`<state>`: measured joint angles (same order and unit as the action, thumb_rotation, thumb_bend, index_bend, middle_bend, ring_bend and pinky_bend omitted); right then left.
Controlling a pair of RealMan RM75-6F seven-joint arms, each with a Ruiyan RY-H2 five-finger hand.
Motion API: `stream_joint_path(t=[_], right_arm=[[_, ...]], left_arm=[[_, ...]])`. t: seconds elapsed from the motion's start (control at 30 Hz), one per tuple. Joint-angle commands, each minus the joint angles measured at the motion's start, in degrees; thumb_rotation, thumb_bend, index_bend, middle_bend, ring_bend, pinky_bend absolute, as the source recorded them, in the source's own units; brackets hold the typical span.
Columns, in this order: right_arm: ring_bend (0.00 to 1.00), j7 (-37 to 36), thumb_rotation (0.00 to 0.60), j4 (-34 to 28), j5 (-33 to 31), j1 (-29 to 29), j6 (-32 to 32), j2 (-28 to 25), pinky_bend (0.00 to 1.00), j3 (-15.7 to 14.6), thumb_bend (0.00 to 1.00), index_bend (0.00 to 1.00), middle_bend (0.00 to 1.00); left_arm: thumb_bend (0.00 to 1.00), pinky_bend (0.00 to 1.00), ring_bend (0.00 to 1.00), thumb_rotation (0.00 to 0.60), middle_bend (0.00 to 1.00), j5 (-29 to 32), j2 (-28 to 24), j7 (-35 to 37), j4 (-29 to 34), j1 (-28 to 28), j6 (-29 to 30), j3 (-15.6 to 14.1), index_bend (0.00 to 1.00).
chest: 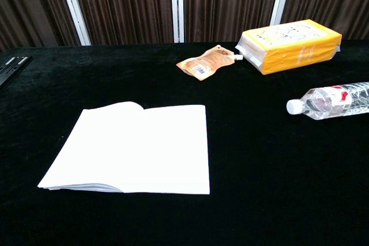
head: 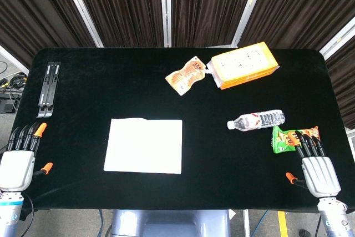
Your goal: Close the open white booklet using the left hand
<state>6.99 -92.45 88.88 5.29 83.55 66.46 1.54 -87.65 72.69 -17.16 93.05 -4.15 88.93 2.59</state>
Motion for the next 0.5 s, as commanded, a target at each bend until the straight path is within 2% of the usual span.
stream_joint_path(t=[0.03,0.27,0.4,0.5], right_arm=[[0.00,0.2,0.600,0.1,-0.2,0.0,-0.1,0.1,0.00,0.0,0.05,0.00,0.00],[0.00,0.2,0.600,-0.1,0.0,-0.1,0.0,0.0,0.00,-0.1,0.05,0.00,0.00],[0.00,0.0,0.600,0.0,-0.1,-0.1,-0.2,0.0,0.00,-0.1,0.05,0.00,0.00],[0.00,-0.2,0.600,-0.1,-0.2,-0.1,-0.2,-0.2,0.00,-0.1,0.05,0.00,0.00]], left_arm=[[0.00,0.00,0.00,0.600,0.00,0.1,0.0,0.1,-0.1,-0.1,-0.3,0.0,0.00],[0.03,0.00,0.00,0.600,0.00,-0.4,0.2,-0.3,-0.1,-0.4,-1.4,-0.8,0.00],[0.05,0.00,0.00,0.600,0.00,-1.8,1.1,-1.5,-0.1,-1.1,-3.3,-2.3,0.00],[0.11,0.00,0.00,0.600,0.00,-2.6,2.3,-3.0,-0.1,-1.9,-5.2,-3.3,0.00]])
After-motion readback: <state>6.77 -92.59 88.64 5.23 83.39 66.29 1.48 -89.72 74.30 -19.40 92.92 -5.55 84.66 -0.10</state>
